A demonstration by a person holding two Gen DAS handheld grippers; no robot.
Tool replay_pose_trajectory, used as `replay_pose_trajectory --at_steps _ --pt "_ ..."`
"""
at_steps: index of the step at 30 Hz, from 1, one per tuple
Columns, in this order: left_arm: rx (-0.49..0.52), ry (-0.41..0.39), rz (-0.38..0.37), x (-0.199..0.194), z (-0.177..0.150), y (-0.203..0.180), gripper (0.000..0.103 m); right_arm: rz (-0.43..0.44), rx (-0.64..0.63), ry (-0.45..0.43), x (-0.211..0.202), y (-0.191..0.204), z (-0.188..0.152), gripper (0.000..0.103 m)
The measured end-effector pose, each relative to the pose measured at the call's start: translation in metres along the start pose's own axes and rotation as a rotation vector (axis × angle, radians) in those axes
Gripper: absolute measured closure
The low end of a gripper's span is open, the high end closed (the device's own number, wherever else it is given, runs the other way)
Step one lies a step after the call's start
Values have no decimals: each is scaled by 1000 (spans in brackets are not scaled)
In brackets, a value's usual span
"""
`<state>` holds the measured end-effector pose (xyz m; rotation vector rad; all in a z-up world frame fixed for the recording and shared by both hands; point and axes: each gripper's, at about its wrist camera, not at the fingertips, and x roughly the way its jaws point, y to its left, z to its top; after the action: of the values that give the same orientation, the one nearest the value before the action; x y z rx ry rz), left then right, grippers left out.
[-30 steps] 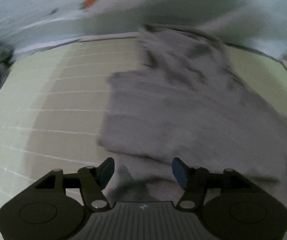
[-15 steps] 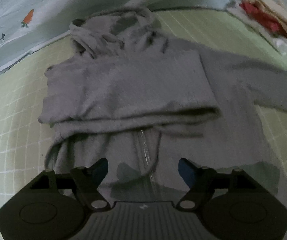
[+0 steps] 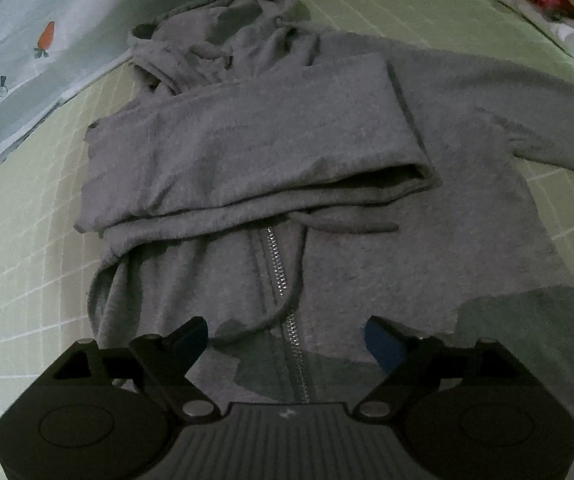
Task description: Fold clothes
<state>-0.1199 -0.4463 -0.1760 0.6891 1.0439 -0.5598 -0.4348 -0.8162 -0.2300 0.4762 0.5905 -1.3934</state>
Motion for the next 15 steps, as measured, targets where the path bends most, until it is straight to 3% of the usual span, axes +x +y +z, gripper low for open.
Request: replay_pose_trajectory --at_steps 3,4,6,8,9,10,12,15 --pt "-12 9 7 0 1 -1 11 37 23 1 -5 3 -2 1" --pt "-20 10 4 1 2 0 10 62 32 -9 -8 5 -3 7" --pt "-36 13 -2 2 2 2 10 95 51 -30 -14 12 -6 27" --pt "-48 15 -6 3 2 4 8 111 90 -34 -19 14 -6 59" --pt "-54 17 -9 3 2 5 7 145 146 -27 -20 9 -5 69" --pt "-61 18 -13 4 2 7 6 192 225 -12 -20 3 -5 81" --pt "-79 22 -23 7 2 10 3 334 500 44 -14 -18 -12 90" --pt "-119 30 -49 11 1 17 0 543 1117 159 5 -44 -57 95"
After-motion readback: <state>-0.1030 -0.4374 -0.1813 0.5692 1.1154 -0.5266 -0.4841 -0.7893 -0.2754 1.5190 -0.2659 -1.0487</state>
